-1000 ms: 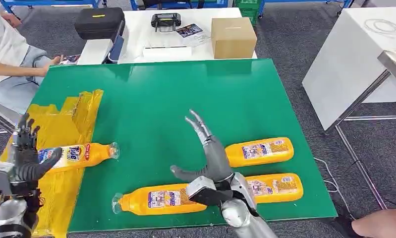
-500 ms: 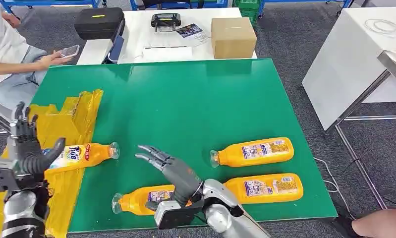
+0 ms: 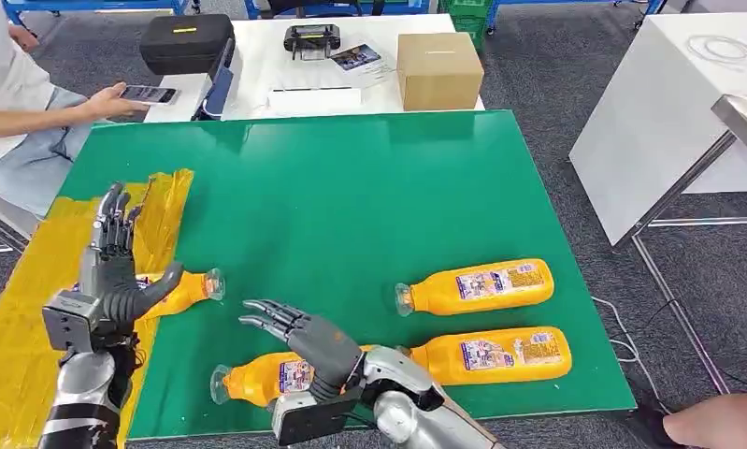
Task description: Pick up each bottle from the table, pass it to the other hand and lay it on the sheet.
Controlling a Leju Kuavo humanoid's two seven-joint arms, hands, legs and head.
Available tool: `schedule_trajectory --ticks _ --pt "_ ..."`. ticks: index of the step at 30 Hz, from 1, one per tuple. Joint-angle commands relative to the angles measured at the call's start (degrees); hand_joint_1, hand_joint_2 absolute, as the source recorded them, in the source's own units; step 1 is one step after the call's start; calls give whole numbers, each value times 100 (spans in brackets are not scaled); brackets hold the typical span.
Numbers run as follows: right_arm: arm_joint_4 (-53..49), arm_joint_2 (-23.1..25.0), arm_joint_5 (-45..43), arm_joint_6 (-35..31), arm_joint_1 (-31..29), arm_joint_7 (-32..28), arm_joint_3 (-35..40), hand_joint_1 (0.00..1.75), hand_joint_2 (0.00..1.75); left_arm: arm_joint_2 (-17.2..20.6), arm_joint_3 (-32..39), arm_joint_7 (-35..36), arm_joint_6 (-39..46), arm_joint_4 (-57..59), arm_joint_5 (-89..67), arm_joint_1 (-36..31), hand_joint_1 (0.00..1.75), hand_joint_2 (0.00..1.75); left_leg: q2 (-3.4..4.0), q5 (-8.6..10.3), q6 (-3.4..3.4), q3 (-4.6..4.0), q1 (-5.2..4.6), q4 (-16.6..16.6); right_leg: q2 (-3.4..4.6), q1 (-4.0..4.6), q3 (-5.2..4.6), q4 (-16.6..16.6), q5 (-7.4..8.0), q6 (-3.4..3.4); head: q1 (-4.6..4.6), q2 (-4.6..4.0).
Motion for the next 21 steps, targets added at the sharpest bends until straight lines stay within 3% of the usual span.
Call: schedule_trajectory --ticks 1,13,21 --pt "1006 -51 134 119 -420 41 563 0 175 61 -436 22 10 169 108 -220 0 175 -4 -2 1 8 4 -2 -9 5 13 -6 -3 -5 0 0" --pt "1283 -349 580 -40 -678 236 916 0 175 73 -345 22 206 171 206 -112 0 175 0 -2 3 8 0 -3 -4 2 11 -5 -3 -3 0 0" --pt "1140 -510 1038 -602 -652 738 788 0 175 39 -142 22 221 87 308 91 0 175 6 -7 4 13 0 -3 1 3 16 -6 -4 -3 -2 0"
